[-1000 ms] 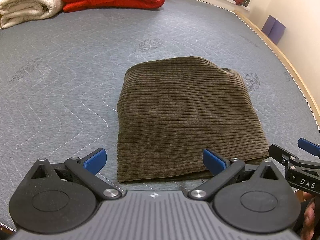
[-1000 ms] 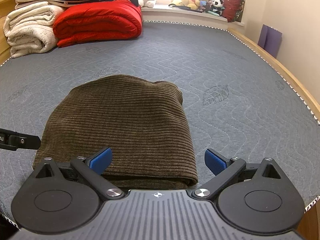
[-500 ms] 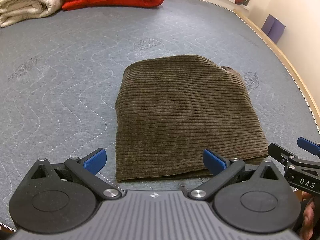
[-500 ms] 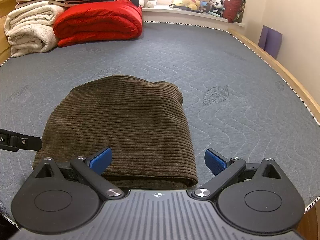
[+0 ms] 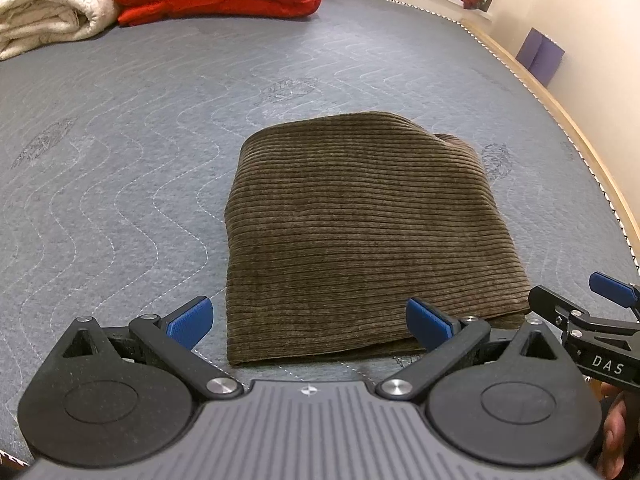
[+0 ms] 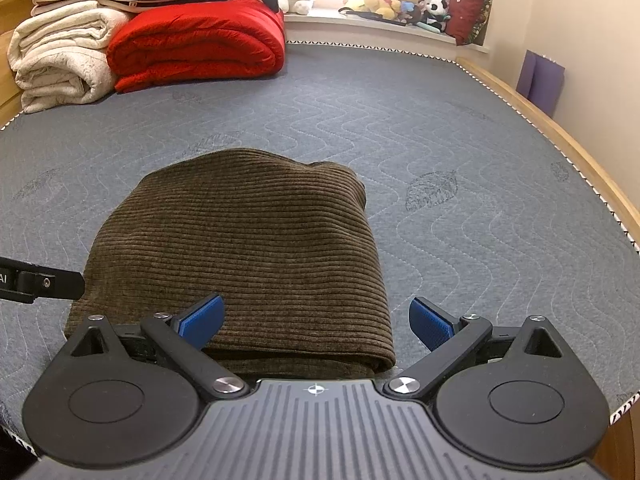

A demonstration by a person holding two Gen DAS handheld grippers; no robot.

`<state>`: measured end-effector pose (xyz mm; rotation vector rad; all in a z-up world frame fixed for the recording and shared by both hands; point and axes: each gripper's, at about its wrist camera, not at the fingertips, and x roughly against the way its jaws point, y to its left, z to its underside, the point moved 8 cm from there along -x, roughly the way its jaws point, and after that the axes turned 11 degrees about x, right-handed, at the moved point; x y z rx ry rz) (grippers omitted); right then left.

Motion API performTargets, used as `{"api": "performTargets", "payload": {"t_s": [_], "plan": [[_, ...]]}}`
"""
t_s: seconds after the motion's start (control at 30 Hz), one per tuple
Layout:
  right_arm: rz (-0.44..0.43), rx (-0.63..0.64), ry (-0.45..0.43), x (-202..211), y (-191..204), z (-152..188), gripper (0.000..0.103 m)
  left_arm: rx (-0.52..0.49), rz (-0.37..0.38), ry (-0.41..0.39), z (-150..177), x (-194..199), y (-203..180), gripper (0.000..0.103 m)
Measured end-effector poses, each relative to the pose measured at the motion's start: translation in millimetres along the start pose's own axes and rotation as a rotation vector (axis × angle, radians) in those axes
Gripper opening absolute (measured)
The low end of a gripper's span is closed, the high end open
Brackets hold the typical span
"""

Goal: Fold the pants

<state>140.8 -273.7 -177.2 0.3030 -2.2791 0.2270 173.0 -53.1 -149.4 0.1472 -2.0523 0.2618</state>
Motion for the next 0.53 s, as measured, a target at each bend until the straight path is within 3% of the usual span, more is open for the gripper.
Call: {"api": "performTargets", "payload": {"t_s": [0.53], "plan": [[-0.002, 0.001, 0.009, -2.6, 0.0, 2.0, 0.099, -0.020, 0.023, -0.017, -1.1, 4.3, -4.6, 0.103]]}}
